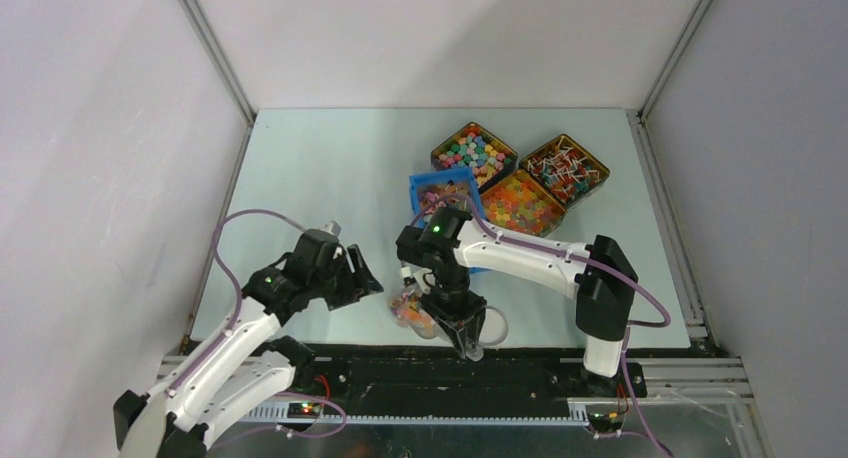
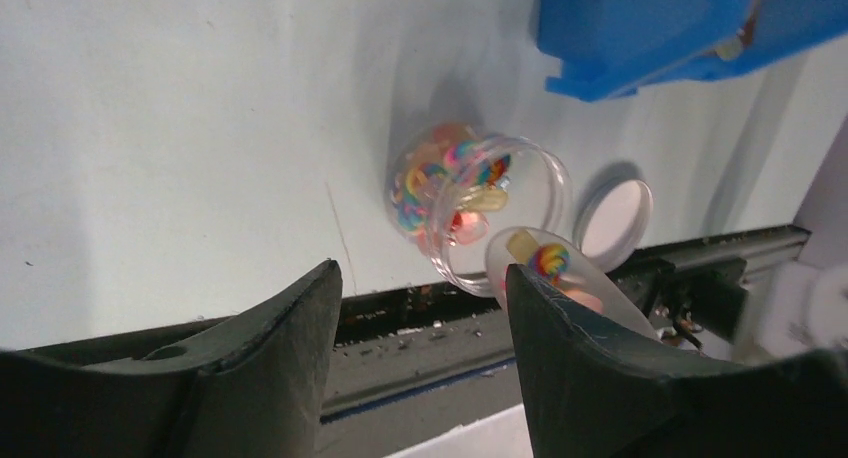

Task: Pack the candies
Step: Place the fake candies in the packing bottle.

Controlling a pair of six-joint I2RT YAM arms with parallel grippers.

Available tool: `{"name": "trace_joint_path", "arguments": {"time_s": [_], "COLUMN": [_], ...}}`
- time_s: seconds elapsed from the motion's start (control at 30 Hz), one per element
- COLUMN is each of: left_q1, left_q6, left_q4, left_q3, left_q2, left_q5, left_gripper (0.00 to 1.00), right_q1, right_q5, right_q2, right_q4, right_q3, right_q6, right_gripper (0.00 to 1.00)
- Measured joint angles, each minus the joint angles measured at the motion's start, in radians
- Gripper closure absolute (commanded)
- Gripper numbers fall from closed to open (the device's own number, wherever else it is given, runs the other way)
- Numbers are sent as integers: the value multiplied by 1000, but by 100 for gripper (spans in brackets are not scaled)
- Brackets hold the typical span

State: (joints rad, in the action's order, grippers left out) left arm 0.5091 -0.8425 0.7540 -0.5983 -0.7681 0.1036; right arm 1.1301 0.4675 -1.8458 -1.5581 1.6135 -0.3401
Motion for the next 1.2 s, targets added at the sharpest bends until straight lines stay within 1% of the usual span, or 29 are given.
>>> {"name": "trace_joint_path", "arguments": {"time_s": [0.1, 0.3, 0.47, 0.83, 1.1, 1.17, 1.2], "left_q1": [26, 114, 181, 268, 306, 313, 316], "left_q6": [6, -10, -63, -162, -191, -199, -204], "left_q4": [50, 92, 109, 80, 39, 34, 30], "left_q3": [-51, -120, -121, -100, -86, -83, -82], "left_q2": [4, 2, -14, -47, -89, -94, -95], "left_q5": [21, 53, 76, 90, 83, 83, 82], "left_gripper": [32, 31, 32, 34, 40, 46, 48], "right_q1": [-1, -3, -6, -7, -6, -6, -6], "right_q5": [0, 0, 0, 0, 0, 0, 0], "right_q2": [-3, -4, -4, -4, -4, -4, -4], "right_q4": [0, 0, 0, -1, -1, -1, -1], "right_q3": [1, 7, 13, 21, 31, 31, 31], "right_q6": [0, 0, -4, -12, -23, -27, -27], "right_gripper": [100, 100, 100, 100, 100, 100, 100]}}
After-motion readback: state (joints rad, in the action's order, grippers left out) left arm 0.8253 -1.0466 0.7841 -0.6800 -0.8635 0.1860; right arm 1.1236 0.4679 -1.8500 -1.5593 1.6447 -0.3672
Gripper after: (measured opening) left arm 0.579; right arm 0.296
